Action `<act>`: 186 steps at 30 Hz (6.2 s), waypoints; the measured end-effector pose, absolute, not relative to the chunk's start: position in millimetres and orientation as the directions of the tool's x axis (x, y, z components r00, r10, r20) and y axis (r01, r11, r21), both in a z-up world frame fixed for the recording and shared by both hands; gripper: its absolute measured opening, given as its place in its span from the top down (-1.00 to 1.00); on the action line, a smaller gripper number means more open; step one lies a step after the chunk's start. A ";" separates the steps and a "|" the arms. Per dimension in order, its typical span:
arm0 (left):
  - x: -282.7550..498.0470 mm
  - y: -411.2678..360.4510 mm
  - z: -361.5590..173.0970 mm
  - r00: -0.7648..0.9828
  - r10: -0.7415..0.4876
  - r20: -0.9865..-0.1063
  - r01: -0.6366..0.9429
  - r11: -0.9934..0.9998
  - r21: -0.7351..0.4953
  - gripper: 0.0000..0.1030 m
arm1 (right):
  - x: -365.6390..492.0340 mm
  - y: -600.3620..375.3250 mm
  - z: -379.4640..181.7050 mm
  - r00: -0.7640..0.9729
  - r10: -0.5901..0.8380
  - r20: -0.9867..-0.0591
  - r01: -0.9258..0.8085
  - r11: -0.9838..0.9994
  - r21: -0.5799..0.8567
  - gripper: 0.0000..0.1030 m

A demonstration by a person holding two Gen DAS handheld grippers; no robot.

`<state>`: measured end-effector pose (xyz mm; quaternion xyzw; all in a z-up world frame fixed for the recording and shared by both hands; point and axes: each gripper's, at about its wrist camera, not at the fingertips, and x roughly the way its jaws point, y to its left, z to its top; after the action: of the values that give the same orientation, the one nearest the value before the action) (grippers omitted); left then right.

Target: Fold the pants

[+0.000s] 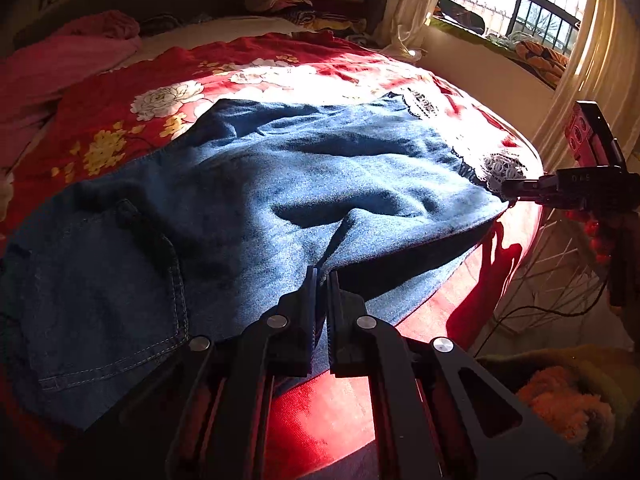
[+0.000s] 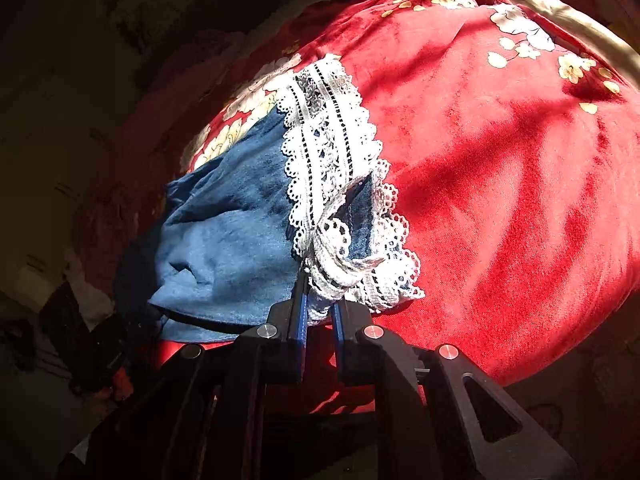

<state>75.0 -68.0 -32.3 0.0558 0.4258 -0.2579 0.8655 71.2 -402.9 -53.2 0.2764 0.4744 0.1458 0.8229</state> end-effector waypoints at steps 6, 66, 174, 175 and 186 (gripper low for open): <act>77.4 -66.2 -34.5 0.509 -0.386 -0.769 0.482 0.868 -0.117 0.99 | 69.8 -419.6 -51.4 0.551 0.453 -0.701 0.065 0.814 0.577 0.19; 75.8 141.2 -21.1 0.650 0.018 -0.760 -0.232 0.956 -0.177 -0.02 | 84.7 -297.3 -46.4 0.451 0.494 -0.743 -0.444 0.847 0.293 -0.26; 70.0 -1.7 -46.2 0.547 -0.082 -0.833 0.112 0.993 -0.025 0.05 | 98.7 -346.8 -58.5 0.540 0.330 -0.774 -0.345 0.926 0.154 -0.31; 68.5 0.4 -47.4 0.551 -0.091 -0.829 0.114 0.993 -0.034 0.05 | 96.2 -346.4 -59.7 0.548 0.330 -0.769 -0.344 0.927 0.152 -0.31; 62.0 6.9 -39.3 0.567 -0.092 -0.818 0.098 0.994 -0.044 0.02 | 93.2 -351.1 -45.7 0.561 0.369 -0.741 -0.335 0.920 0.204 -0.31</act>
<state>62.0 6.9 -39.3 0.0032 0.4620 -0.0534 0.8853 93.2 -351.1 -45.7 0.0200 0.4239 0.1993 0.8833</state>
